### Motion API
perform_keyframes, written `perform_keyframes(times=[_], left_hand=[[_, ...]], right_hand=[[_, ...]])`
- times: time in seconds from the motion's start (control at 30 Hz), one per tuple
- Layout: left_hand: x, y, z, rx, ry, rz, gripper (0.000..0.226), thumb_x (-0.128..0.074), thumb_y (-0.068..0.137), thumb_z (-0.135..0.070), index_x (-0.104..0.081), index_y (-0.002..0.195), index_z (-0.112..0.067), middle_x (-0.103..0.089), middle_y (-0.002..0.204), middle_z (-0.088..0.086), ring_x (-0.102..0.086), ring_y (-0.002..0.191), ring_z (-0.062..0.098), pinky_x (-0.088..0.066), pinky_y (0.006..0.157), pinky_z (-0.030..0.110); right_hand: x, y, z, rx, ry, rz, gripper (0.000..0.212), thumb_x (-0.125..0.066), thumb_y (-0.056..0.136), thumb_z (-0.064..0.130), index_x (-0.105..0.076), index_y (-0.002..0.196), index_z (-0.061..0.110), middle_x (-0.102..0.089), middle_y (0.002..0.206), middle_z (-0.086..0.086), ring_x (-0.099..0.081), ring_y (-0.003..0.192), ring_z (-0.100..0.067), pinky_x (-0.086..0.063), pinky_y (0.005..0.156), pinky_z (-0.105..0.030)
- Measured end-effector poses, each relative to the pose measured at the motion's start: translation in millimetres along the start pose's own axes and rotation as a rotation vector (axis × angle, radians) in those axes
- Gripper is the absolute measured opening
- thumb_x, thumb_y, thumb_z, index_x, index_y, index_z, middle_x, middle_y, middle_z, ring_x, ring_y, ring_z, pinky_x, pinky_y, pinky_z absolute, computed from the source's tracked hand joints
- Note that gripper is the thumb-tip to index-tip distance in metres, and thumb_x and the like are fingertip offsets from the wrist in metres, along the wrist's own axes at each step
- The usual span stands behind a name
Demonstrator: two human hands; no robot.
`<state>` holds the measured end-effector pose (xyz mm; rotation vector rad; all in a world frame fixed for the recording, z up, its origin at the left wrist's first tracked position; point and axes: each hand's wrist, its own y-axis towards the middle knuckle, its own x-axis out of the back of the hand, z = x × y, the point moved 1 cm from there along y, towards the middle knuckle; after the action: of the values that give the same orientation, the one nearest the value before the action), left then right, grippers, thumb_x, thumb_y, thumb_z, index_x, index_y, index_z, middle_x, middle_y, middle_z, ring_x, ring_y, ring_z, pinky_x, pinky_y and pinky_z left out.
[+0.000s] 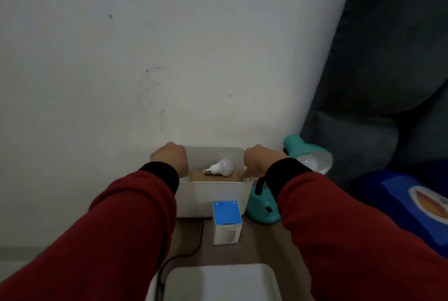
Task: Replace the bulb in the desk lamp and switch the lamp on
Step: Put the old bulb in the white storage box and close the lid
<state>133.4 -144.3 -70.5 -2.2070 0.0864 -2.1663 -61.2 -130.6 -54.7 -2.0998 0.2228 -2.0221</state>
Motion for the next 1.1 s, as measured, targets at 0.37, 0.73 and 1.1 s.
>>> perform_keyframes(times=[0.37,0.73,1.1], left_hand=[[-20.1,-116.8,1.8,0.054,-0.120,-0.001,0.043,-0.060,0.085,-0.027,-0.056,0.119,0.000,-0.056,0.124,0.019,-0.058,0.111,0.031,-0.048,0.083,0.030],[-167.8,-213.4,-1.3,0.086,-0.533,0.139,0.082,-0.062,0.081,-0.049,-0.027,0.144,-0.010,-0.040,0.143,0.021,-0.038,0.133,0.035,-0.036,0.107,0.039],[-233.4,-235.6,-6.8,0.110,-0.472,0.331,0.100,-0.067,0.076,-0.053,-0.007,0.150,-0.024,0.012,0.156,0.021,-0.005,0.145,0.036,-0.016,0.118,0.041]], right_hand=[[-53.8,-118.0,-13.6,-0.024,0.104,-0.050,0.048,-0.063,0.082,0.037,-0.060,0.118,0.006,-0.060,0.127,-0.013,-0.057,0.116,-0.031,-0.048,0.094,-0.036],[-181.4,-190.1,-6.4,-0.037,0.472,0.045,0.079,-0.068,0.084,0.036,-0.025,0.148,0.016,-0.036,0.151,-0.008,-0.036,0.137,-0.026,-0.029,0.111,-0.033],[-285.0,-169.7,-20.8,-0.197,0.520,0.145,0.098,-0.070,0.069,0.056,-0.020,0.149,0.027,-0.029,0.154,-0.009,-0.029,0.140,-0.032,-0.030,0.113,-0.046]])
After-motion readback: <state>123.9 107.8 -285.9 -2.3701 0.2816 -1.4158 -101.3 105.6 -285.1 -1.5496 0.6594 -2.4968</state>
